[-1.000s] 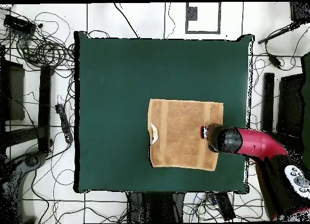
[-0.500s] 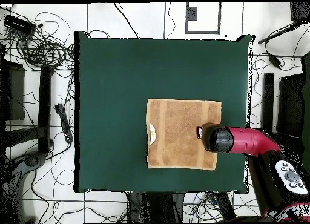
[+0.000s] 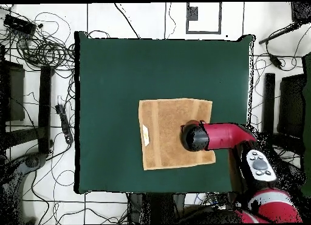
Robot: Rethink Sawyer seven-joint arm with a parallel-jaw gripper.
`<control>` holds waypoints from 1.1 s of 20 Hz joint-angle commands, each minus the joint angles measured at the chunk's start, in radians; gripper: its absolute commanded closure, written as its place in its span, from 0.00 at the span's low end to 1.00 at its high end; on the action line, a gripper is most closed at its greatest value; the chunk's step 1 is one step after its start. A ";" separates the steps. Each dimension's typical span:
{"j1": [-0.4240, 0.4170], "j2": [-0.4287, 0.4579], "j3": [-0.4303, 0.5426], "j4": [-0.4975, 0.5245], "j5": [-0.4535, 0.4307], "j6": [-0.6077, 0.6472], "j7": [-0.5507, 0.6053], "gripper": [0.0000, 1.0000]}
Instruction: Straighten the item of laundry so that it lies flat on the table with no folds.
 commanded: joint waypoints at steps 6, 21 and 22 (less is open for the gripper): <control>0.166 0.076 -0.012 0.055 0.118 -0.049 0.265 0.00; 0.081 -0.075 -0.018 0.111 0.125 0.028 0.061 0.00; 0.071 -0.059 -0.020 0.096 0.128 0.018 0.073 0.00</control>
